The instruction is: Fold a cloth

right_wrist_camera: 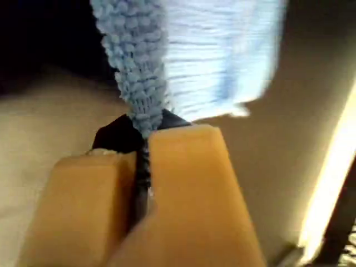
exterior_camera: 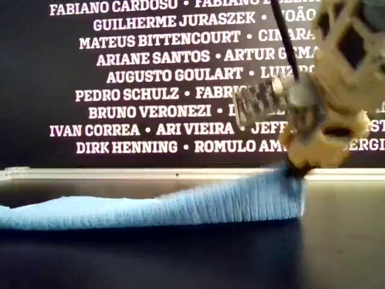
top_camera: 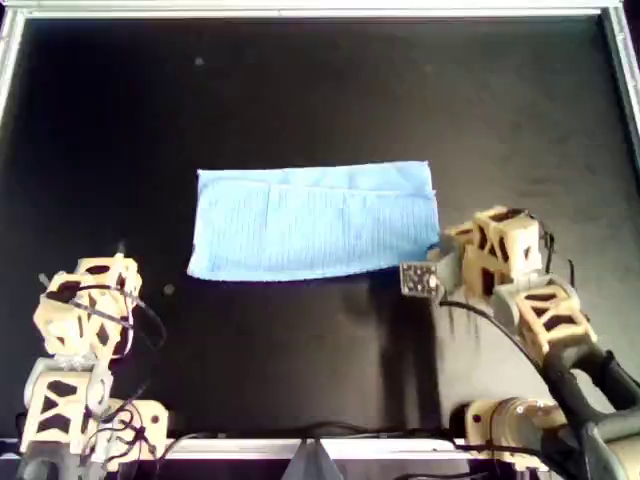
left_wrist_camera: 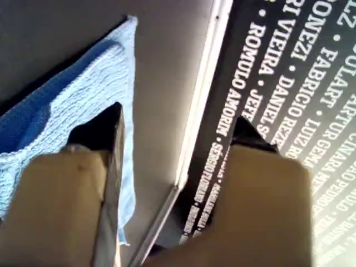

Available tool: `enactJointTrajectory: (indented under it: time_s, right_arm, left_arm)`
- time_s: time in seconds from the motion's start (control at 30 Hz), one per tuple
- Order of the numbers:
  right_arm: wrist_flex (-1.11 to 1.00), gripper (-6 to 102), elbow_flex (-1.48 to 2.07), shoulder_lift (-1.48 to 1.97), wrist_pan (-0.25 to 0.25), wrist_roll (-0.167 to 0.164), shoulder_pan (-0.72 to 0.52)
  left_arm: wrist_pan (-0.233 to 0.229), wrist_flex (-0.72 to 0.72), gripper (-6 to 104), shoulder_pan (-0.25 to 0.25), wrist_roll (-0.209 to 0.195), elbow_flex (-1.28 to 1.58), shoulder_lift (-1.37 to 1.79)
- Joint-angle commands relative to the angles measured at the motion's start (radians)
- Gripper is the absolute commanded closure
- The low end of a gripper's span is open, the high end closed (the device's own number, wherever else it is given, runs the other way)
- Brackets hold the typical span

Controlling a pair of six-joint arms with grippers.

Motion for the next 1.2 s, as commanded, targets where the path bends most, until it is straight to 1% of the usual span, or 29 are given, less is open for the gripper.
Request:
enactJointTrajectory:
  time_s: [0.0, 0.07, 0.2, 0.27, 0.37, 0.73, 0.97, 1.03, 1.17]
  right_arm:
    - [-0.037, 97, -0.152, -0.025, -0.012, 0.009, 0.069]
    - [-0.037, 97, -0.215, -0.066, -0.003, 0.018, 0.133]
    - [-0.037, 97, -0.373, -0.193, 0.003, 0.061, 0.272]
    - [-0.037, 97, -0.463, -0.272, 0.003, 0.071, 0.328]
    - [-0.037, 97, -0.612, -0.397, 0.005, 0.072, 0.391]
    - [-0.037, 97, -1.144, -0.798, 0.005, 0.072, 0.555]
    - [-0.035, 97, -1.427, -0.991, 0.003, 0.071, 0.621]
    - [-0.035, 97, -1.476, -1.035, -0.005, 0.071, 0.632]
    - [-0.035, 97, -1.536, -1.100, 0.003, 0.066, 0.664]
  left_arm:
    - [-0.005, -0.002, 29, 0.025, 0.002, -0.012, 0.020]
    - [-0.005, -0.002, 29, 0.025, 0.002, -0.012, 0.020]
    - [-0.005, -0.002, 29, 0.021, 0.002, -0.012, 0.025]
    - [-0.005, -0.002, 29, 0.020, 0.002, -0.012, 0.025]
    - [-0.005, -0.002, 29, 0.021, 0.002, -0.012, 0.025]
    - [-0.005, -0.002, 29, 0.025, 0.002, -0.012, 0.020]
    - [-0.005, -0.002, 29, 0.025, 0.002, -0.012, 0.020]
    - [-0.005, -0.002, 29, 0.025, 0.002, -0.012, 0.020]
    - [-0.005, -0.002, 29, 0.023, 0.002, -0.012, 0.020]
